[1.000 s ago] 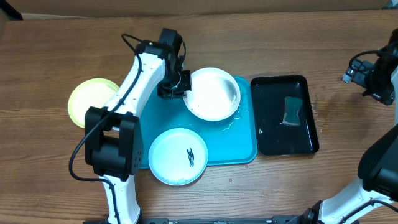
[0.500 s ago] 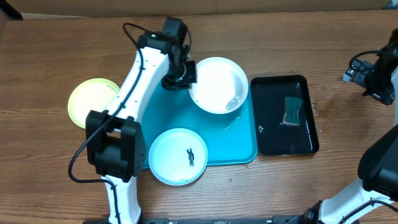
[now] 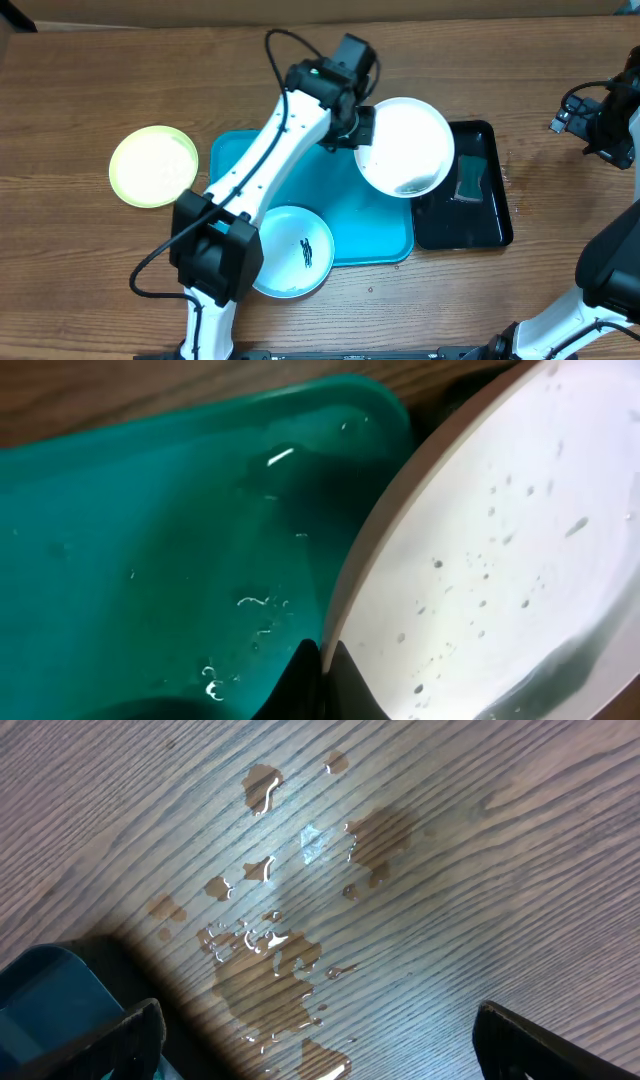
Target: Clean dirty plates on tray and stack at the side
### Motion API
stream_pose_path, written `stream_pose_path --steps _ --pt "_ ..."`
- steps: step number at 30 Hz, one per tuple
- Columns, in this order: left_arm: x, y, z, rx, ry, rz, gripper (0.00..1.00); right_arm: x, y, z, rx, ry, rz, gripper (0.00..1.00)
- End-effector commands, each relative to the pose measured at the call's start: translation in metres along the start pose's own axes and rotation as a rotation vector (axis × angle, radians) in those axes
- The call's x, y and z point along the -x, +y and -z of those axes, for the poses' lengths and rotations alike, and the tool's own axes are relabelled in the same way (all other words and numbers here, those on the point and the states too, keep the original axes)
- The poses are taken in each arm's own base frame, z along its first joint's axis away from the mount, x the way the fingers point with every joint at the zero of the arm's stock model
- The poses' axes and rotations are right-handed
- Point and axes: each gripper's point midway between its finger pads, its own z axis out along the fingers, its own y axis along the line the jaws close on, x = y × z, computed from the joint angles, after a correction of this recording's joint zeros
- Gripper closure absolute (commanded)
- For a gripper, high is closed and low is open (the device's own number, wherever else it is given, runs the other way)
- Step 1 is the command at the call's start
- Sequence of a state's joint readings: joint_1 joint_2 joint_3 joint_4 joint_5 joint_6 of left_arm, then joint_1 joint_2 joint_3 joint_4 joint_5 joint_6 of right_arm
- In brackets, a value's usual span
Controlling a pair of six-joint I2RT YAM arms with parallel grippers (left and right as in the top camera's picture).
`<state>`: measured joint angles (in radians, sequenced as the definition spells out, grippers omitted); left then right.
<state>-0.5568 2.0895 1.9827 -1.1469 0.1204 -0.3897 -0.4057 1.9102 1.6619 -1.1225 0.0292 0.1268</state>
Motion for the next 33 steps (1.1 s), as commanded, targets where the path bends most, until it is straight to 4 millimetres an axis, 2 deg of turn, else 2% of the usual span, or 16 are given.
stream_pose_path --steps 1,6,14,18,33 --pt "0.016 -0.010 0.018 0.080 -0.101 -0.032 0.96 0.004 0.000 0.008 0.004 -0.025 -0.006 0.00" --pt "0.017 -0.030 0.030 0.150 -0.169 -0.098 0.96 0.004 0.000 0.008 0.004 -0.025 -0.006 0.00" --pt "0.013 -0.049 0.040 0.305 -0.273 -0.187 0.96 0.004 0.000 0.008 0.004 -0.025 -0.006 0.00" --pt "0.009 -0.058 0.041 0.318 -0.292 -0.212 0.96 0.004 0.000 0.008 0.004 -0.025 -0.006 0.00" --pt "0.008 -0.061 0.041 0.316 -0.294 -0.217 0.96 0.004 0.000 0.008 0.004 -0.025 -0.006 0.00"
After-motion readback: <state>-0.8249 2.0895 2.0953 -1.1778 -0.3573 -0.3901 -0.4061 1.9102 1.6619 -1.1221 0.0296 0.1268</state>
